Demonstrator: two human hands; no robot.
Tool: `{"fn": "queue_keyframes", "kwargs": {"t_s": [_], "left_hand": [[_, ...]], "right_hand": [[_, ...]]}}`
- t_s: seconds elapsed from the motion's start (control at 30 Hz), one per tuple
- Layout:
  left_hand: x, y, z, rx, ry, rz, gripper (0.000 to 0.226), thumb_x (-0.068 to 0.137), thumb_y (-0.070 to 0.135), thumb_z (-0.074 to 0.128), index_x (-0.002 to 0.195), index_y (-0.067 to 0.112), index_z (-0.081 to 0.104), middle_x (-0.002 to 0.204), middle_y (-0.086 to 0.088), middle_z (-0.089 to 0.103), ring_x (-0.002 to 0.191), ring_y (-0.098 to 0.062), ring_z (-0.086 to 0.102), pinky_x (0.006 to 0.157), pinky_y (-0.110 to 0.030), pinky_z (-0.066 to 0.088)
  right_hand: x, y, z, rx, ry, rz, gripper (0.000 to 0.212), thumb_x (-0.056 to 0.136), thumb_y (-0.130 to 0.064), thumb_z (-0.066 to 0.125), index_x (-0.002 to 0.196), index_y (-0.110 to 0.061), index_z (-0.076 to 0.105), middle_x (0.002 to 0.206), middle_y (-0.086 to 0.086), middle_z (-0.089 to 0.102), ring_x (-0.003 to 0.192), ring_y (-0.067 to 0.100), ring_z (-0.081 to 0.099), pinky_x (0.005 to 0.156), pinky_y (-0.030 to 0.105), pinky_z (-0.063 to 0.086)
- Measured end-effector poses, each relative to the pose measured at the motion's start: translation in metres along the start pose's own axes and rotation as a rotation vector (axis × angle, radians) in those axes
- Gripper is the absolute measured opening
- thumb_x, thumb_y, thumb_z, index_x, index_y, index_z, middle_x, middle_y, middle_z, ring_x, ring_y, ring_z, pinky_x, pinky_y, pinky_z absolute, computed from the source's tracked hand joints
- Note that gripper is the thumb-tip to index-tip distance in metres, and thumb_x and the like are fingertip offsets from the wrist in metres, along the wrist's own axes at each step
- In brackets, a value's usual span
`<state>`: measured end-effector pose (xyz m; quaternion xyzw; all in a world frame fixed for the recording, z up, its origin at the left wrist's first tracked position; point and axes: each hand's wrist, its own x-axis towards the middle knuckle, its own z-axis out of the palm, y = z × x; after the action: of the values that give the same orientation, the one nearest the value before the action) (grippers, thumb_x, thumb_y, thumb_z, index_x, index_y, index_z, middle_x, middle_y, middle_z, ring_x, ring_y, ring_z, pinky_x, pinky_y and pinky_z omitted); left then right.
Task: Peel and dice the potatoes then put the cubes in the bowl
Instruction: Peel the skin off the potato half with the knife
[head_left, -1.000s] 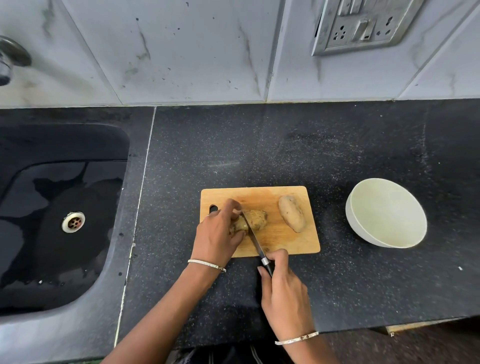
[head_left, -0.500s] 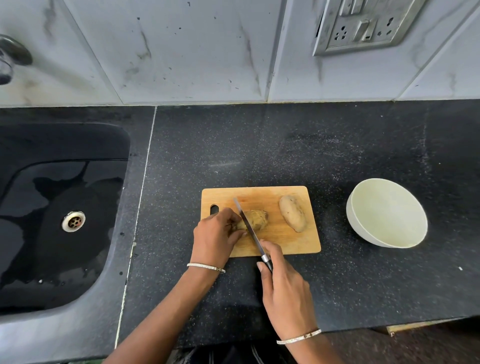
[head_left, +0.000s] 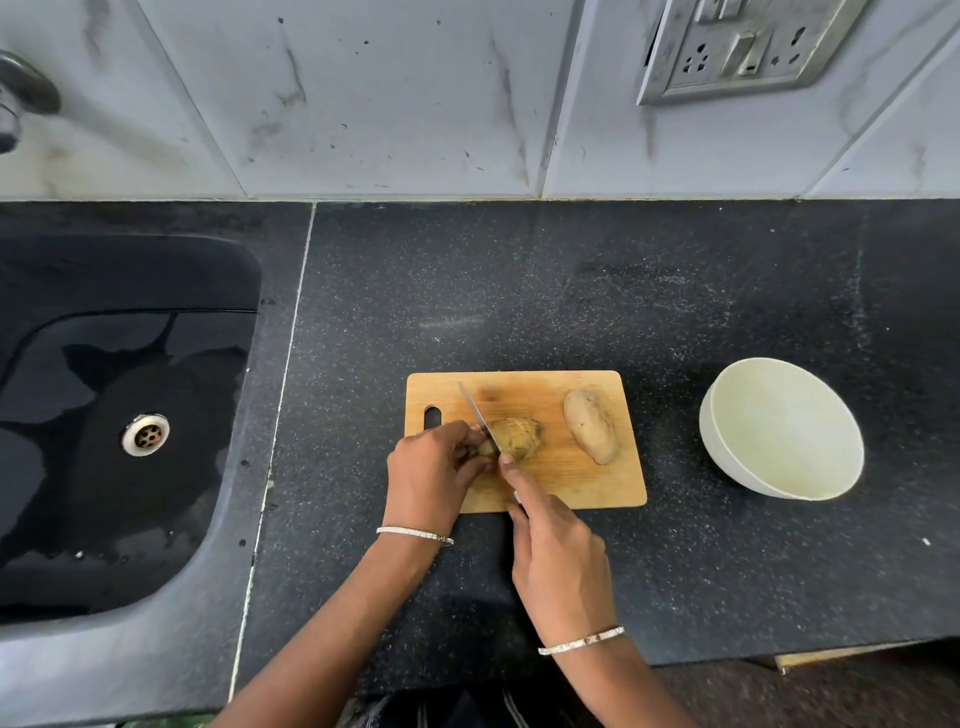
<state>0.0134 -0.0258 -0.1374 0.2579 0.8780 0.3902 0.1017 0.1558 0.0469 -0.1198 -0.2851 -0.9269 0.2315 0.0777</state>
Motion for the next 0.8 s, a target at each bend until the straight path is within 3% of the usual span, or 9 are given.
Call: {"fn": "queue_keyframes", "kwargs": {"t_s": [0.13,0.27,0.37,0.6,0.8], "left_hand": [[-0.001,0.002,0.001,0.014,0.025,-0.006,0.02,0.069,0.024,0.085,0.08,0.024,0.07,0.083,0.013,0.074,0.077,-0.011,0.071,0.07,-0.037,0.057],[-0.001,0.002,0.001,-0.004,0.022,-0.012,0.02,0.068,0.026,0.086,0.081,0.023,0.071,0.083,0.012,0.074,0.077,-0.011,0.071,0.072,-0.037,0.057],[-0.001,-0.001,0.001,-0.013,0.01,-0.018,0.021,0.068,0.027,0.086,0.082,0.025,0.071,0.082,0.013,0.073,0.077,-0.011,0.071,0.072,-0.038,0.058],[-0.001,-0.003,0.003,0.017,0.003,-0.003,0.023,0.07,0.031,0.084,0.087,0.027,0.07,0.084,0.011,0.073,0.079,-0.012,0.071,0.072,-0.038,0.057],[-0.004,-0.004,0.002,0.046,0.011,0.049,0.023,0.072,0.029,0.082,0.089,0.025,0.068,0.085,0.01,0.072,0.077,-0.012,0.069,0.068,-0.038,0.056]], "right_hand": [[-0.006,0.002,-0.001,-0.011,-0.014,0.006,0.063,0.097,-0.027,0.054,0.146,-0.055,0.023,0.099,-0.005,0.068,0.068,0.026,0.068,0.054,0.044,0.057],[-0.021,0.007,-0.002,-0.086,-0.027,0.04,0.075,0.092,-0.023,0.064,0.147,-0.054,0.023,0.079,-0.006,0.059,0.051,0.021,0.061,0.04,0.039,0.051],[-0.02,0.007,0.003,-0.127,-0.009,0.051,0.079,0.088,-0.019,0.068,0.146,-0.051,0.027,0.076,-0.005,0.057,0.048,0.021,0.059,0.038,0.038,0.049],[-0.017,0.002,0.01,-0.105,-0.023,0.071,0.085,0.088,-0.016,0.068,0.148,-0.054,0.021,0.091,-0.003,0.066,0.059,0.026,0.067,0.046,0.042,0.055],[-0.014,0.003,0.007,0.065,-0.004,0.059,0.065,0.093,-0.021,0.061,0.144,-0.052,0.034,0.092,-0.008,0.069,0.073,0.022,0.068,0.055,0.039,0.055]]}}
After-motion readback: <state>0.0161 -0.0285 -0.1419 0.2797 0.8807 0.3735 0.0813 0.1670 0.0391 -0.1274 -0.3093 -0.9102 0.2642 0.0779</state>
